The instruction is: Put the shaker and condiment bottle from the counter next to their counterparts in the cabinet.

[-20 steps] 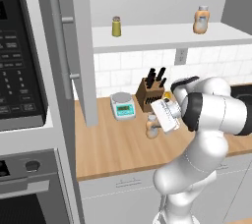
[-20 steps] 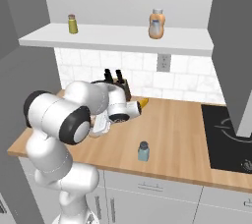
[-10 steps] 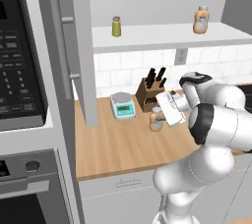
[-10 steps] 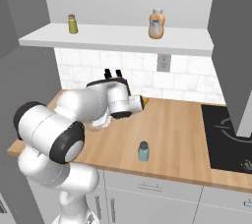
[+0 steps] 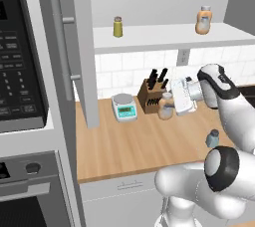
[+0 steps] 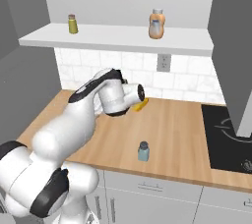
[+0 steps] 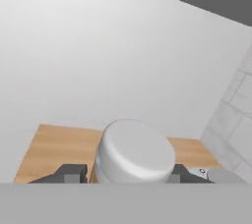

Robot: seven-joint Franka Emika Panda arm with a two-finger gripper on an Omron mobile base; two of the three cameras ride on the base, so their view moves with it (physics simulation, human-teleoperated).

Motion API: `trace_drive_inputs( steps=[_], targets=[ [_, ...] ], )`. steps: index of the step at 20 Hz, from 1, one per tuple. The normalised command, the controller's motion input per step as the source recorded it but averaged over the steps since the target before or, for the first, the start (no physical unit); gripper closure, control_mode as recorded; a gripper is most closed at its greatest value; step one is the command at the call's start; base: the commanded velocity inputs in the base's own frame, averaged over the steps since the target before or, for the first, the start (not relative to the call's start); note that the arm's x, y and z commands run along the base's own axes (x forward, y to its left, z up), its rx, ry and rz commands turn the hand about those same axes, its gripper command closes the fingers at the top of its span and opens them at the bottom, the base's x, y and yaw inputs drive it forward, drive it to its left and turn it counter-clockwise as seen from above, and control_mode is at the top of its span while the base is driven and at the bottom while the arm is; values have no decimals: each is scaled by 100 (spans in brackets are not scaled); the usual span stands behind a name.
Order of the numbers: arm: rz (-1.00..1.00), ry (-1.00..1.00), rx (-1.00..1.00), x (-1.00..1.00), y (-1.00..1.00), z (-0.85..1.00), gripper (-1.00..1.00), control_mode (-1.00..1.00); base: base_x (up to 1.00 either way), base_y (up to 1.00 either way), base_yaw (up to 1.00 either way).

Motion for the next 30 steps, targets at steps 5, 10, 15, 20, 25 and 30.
trace_drive_inputs(
  steps=[5, 10, 15, 20, 25, 30],
  targets=[
    [-38, 0, -3, -71, -19, 47, 100, -100, 0, 0, 0],
    [-51, 0, -7, -57, -12, 49, 100, -100, 0, 0, 0],
    [-62, 1, -5, -39, -16, 56, 100, -100, 0, 0, 0],
    [-61, 0, 0, -36, -25, 67, 100, -100, 0, 0, 0],
    [-60, 0, 0, -35, -22, 76, 100, -100, 0, 0, 0],
    [-53, -1, -5, -40, -25, 59, 100, -100, 0, 0, 0]
  ],
)
